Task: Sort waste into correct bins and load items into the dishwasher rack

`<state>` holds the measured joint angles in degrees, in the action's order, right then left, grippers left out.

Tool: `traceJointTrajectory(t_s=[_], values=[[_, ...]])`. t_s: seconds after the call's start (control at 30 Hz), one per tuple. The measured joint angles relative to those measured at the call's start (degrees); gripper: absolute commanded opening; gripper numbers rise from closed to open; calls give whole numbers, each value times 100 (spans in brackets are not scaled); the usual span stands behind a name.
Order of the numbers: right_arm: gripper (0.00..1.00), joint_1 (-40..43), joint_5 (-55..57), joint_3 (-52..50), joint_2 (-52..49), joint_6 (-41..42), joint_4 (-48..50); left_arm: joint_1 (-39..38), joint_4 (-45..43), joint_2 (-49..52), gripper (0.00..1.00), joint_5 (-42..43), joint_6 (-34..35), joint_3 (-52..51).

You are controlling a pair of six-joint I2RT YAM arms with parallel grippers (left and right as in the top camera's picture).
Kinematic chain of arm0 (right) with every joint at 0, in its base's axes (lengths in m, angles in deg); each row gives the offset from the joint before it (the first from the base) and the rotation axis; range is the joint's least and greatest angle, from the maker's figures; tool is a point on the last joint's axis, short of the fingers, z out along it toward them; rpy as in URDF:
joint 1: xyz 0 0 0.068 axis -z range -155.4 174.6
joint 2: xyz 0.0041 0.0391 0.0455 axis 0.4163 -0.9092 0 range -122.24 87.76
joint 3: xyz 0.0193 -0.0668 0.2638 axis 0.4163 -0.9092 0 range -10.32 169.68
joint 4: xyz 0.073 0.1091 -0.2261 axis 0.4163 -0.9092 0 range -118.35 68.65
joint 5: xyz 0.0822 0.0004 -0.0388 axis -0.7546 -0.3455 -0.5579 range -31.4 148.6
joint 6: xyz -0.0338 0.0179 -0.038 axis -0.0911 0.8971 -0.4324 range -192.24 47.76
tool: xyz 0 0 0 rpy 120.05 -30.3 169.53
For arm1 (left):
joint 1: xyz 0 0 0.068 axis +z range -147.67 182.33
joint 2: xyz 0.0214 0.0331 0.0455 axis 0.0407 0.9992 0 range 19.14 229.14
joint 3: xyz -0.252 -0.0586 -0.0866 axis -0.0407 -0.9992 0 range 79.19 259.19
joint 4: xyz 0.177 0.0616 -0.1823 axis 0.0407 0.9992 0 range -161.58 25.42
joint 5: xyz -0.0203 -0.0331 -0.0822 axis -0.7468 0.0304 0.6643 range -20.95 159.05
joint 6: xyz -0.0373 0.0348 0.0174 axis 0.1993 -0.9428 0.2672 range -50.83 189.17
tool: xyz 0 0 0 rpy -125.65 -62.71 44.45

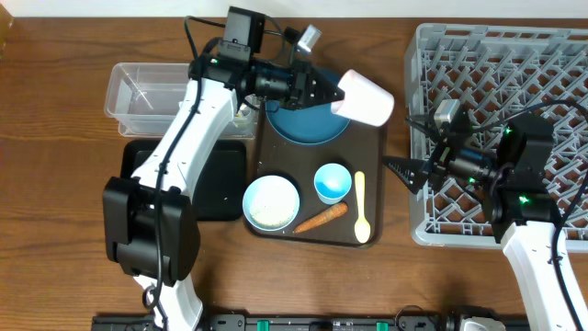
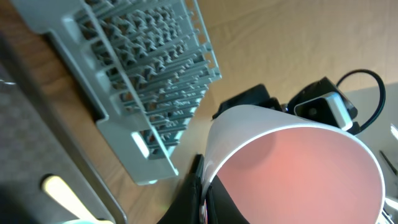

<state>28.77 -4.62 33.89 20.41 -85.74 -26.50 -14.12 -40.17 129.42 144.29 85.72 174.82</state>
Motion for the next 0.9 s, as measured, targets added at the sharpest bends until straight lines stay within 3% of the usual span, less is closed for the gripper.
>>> traceJointTrajectory(t_s=[0.53,0.9], values=[[94,-155,-129,9,0,-85,1425,-234,-81,0,6,527,575,0],[81,-271,-125,11,-4,-90,1864,-402,-83,-2,6,544,719,0]])
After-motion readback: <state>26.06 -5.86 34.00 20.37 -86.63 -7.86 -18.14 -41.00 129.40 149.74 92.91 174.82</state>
